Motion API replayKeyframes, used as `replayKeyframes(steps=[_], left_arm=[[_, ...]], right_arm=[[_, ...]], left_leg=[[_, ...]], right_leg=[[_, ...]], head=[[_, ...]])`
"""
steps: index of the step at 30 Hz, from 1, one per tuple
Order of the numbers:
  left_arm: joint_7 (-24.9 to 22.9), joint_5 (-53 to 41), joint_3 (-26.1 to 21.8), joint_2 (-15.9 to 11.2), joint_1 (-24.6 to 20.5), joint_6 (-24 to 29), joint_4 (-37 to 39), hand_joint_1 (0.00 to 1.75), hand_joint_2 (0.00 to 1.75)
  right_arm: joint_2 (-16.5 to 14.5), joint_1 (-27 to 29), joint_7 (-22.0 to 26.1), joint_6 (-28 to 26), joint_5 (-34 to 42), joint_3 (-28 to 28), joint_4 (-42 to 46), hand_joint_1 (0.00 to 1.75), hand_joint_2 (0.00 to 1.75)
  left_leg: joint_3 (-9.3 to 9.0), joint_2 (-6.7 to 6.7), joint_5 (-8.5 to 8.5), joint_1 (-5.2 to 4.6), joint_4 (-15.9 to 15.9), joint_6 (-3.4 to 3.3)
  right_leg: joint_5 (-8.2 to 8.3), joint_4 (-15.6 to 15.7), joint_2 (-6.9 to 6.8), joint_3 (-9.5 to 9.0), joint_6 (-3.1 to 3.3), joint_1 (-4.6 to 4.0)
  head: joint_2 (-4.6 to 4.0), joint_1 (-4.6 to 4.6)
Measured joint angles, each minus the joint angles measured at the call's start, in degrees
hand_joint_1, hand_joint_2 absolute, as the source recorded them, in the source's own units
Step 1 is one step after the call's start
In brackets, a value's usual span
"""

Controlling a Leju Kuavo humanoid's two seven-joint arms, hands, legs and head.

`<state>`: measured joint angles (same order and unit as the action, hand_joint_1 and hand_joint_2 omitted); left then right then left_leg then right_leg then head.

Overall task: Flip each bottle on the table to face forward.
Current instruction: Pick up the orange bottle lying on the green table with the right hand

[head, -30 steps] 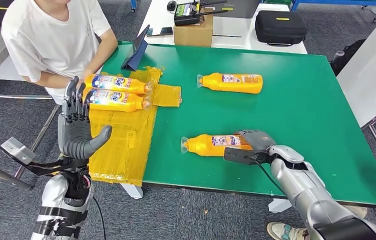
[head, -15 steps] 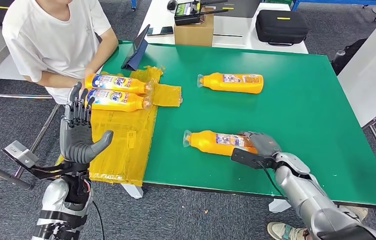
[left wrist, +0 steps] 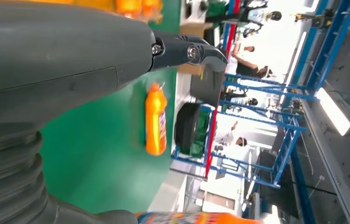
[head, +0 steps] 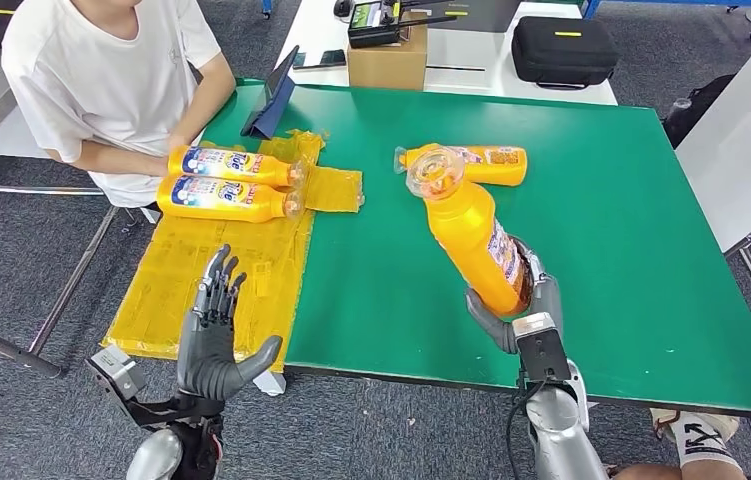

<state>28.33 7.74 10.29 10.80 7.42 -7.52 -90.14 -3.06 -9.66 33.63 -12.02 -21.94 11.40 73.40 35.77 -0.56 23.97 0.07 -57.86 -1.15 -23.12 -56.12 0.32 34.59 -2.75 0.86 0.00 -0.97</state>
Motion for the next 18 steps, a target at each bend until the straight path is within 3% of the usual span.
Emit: replayKeyframes(steps=[5, 9, 14, 18], left_arm=[[-0.24, -0.13, 2.04, 0.39, 1.31, -0.08, 0.05, 0.00, 1.75], [0.54, -3.39, 5.14, 0.41, 1.44, -0.53, 0.68, 0.00, 1.75], [0.69, -1.86, 9.82, 0.33, -0.67, -6.05, 1.18, 0.00, 1.75], [-0.06, -0.24, 11.43, 0.37, -2.72, -8.20, 1.18, 0.00, 1.75]], right_arm=[[-1.82, 2.13, 0.59, 0.62, 1.75, -1.19, 6.03, 1.75, 1.75], [-3.35, 3.21, 0.29, 5.11, 2.16, -0.22, 8.46, 1.75, 1.75], [-3.93, 2.89, 1.83, 12.90, -2.13, 7.30, 6.54, 1.75, 1.75], [-3.96, 2.33, 3.07, 15.19, -4.29, 14.14, 2.71, 1.75, 1.75]], left_leg=[[0.00, -0.01, -0.02, 0.00, 0.00, -0.01], [-0.01, 0.03, -0.03, 0.01, 0.00, -0.01], [0.00, 0.02, -0.03, 0.04, 0.00, 0.00], [0.00, -0.04, -0.04, 0.05, 0.01, 0.01]], right_leg=[[0.01, 0.00, 0.00, -0.02, 0.00, -0.01], [0.02, -0.01, 0.00, -0.01, -0.01, -0.02], [0.01, -0.02, 0.00, -0.02, 0.00, -0.05], [0.00, -0.02, -0.02, -0.02, 0.00, -0.05]], head=[[0.00, -0.01], [0.00, -0.01], [0.00, -0.01], [0.00, -0.01]])
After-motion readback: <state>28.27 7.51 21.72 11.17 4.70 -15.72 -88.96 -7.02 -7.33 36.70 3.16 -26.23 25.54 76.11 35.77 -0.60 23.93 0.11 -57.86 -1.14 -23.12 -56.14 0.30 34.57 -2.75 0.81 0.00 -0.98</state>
